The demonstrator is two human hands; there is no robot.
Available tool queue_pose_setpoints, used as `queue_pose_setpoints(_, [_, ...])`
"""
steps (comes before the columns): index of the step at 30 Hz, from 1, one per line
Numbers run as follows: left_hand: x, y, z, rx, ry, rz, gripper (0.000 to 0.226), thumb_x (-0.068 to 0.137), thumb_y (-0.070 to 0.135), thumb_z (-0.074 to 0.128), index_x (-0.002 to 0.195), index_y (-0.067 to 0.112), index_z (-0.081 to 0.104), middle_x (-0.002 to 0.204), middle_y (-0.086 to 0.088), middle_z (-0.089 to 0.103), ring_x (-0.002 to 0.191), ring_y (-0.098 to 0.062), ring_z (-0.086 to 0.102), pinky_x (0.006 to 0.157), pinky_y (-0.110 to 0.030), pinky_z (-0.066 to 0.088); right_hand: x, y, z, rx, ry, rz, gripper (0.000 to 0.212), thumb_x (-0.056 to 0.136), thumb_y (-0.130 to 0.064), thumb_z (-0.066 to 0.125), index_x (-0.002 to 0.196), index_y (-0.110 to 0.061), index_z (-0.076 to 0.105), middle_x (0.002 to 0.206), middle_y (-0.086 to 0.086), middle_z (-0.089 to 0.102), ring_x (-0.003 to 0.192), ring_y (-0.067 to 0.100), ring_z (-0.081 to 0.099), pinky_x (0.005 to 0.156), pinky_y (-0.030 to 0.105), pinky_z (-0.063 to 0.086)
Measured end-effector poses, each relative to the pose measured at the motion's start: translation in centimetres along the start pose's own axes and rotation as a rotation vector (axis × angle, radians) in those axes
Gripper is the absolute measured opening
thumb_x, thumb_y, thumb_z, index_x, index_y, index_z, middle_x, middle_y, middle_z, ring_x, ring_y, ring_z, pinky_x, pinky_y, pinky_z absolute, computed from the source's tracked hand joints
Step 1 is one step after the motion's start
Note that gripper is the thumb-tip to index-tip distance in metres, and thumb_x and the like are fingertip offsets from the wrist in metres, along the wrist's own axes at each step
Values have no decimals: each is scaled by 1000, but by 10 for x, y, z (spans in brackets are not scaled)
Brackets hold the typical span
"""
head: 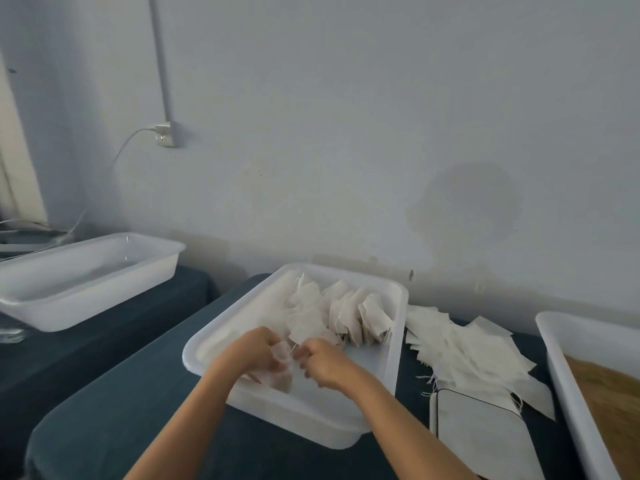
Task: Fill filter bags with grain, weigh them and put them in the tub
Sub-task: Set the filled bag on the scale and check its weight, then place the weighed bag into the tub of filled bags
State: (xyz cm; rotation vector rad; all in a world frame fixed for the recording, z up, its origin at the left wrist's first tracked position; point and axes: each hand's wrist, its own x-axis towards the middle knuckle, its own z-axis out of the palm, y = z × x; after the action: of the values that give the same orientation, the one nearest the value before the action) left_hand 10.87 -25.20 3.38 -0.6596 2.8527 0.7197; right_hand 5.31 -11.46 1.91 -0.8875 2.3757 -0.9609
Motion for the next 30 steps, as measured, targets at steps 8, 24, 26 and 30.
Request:
queue_pose_setpoints(8, [8, -19, -1, 249, -2, -87, 44, 84, 26, 66, 125, 24, 50, 120, 0, 52, 92, -18, 47, 77, -25, 39, 13, -2, 26, -322, -298, 151, 38, 97, -22, 39, 129, -6, 52, 131, 14, 52, 110, 28, 53, 89, 36, 44])
queue_pose_setpoints(24, [29, 9, 1, 457, 124, 103, 28, 83, 23, 65, 110, 26, 57, 119, 9, 57, 109, -13, 54, 88, -23, 43, -18, 20, -63, -17, 41, -37, 40, 89, 7, 33, 108, -7, 66, 112, 10, 67, 96, 16, 64, 65, 12, 44])
queue_pose_setpoints(26, [32, 25, 3, 384, 216, 166, 17, 85, 25, 60, 101, 30, 56, 114, 11, 57, 107, -11, 53, 85, -22, 41, -25, 41, -98, 53, 268, -36, 38, 87, 6, 34, 93, -11, 68, 94, 7, 70, 78, 10, 62, 58, 9, 42])
queue_pose_setpoints(30, [40, 60, 16, 279, 281, 274, 12, 89, 33, 55, 100, 29, 57, 111, 10, 57, 107, -12, 53, 86, -23, 39, -41, 99, -145, 93, 676, 139, 30, 85, 4, 40, 77, -15, 61, 82, 1, 64, 79, 16, 60, 76, 31, 48])
